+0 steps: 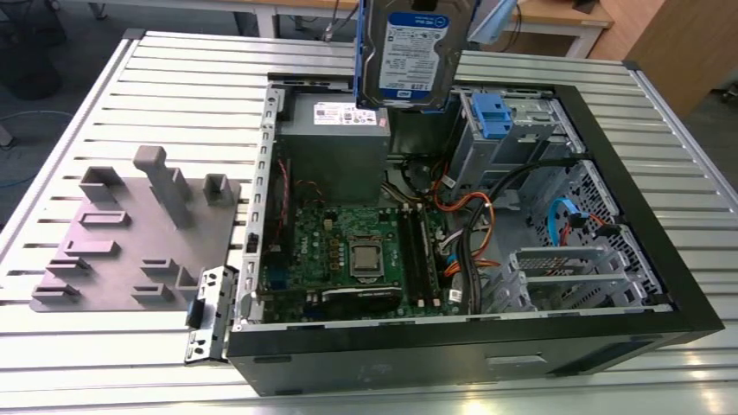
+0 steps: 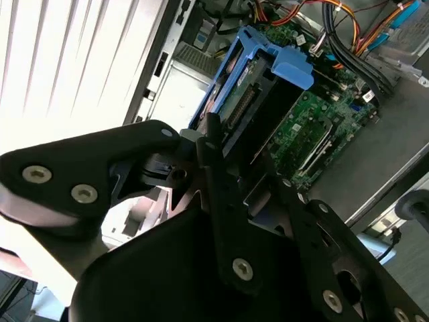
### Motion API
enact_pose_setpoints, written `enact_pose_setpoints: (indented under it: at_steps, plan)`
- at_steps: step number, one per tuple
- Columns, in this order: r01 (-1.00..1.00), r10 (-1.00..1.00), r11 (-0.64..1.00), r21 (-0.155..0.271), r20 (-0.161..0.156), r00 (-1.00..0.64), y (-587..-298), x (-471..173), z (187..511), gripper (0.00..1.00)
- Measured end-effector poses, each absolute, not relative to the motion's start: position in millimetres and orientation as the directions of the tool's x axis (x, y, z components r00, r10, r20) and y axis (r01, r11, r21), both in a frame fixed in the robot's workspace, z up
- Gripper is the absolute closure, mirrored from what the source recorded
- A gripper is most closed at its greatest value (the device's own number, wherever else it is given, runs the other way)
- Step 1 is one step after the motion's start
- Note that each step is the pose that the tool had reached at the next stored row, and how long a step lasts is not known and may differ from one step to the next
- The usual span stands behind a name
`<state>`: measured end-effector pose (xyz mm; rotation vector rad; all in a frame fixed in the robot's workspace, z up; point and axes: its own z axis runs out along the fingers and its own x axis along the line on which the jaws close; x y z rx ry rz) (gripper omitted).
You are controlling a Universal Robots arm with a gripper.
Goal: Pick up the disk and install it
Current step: 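Pick up the disk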
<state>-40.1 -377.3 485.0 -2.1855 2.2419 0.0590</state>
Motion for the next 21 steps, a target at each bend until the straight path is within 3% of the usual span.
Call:
enact_pose_setpoints:
  at_steps: [21]
  plan:
    - [-0.999, -0.999, 0.025, 0.02, -0.033, -0.026, -379, -21, 485, 0.65]
